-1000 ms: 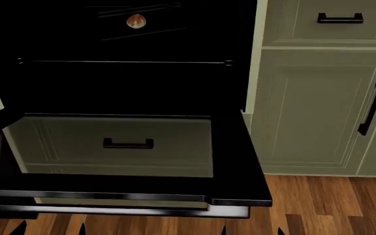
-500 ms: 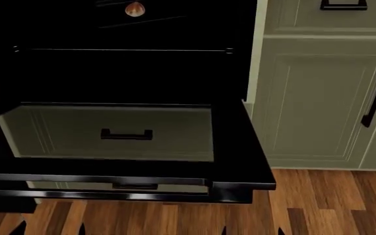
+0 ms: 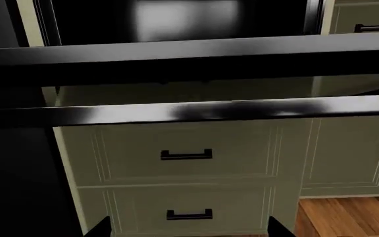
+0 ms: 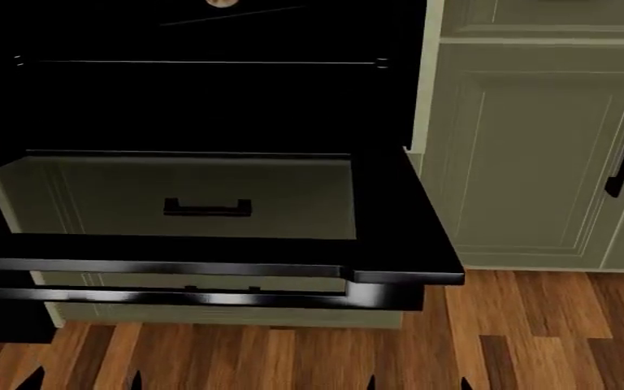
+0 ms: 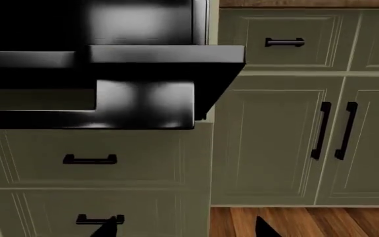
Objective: Close the oven door
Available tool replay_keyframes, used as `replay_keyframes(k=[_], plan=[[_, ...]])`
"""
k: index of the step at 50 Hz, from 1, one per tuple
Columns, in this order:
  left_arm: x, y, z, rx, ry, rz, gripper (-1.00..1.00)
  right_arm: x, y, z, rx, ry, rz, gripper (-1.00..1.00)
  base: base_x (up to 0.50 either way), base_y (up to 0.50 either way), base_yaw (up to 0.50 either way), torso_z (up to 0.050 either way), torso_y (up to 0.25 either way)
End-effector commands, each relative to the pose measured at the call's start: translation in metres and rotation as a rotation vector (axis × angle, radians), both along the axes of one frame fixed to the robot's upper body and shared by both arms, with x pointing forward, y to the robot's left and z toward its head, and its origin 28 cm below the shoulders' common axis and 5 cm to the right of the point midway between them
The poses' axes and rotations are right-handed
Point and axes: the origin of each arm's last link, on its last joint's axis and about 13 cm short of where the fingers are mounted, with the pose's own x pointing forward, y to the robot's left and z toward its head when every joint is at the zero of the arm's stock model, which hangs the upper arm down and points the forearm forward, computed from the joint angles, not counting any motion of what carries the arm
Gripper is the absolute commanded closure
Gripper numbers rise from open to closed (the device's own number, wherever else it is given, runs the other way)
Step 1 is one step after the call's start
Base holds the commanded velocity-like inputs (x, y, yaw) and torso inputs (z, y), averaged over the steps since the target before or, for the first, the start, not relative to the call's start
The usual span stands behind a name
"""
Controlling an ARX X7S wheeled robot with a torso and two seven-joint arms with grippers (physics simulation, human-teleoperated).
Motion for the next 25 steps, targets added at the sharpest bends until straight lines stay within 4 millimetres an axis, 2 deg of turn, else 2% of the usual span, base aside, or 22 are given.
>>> replay_keyframes(k=[1,25], plan=[[-0.0002,0.0,-0.0004,0.001,-0.004,-0.001,-1.0,0.0002,0.0002,-0.0003,-0.003,0.002,0.0,-1.0,0.0,0.0,0.0,-0.05,0.0],[-0.0003,-0.0002,-0.0007,0.006,-0.004,-0.003,-1.0,0.0004,0.0001,-0.001,-0.007,0.006,-0.005,-1.0,0.0,0.0,0.0,-0.05,0.0]])
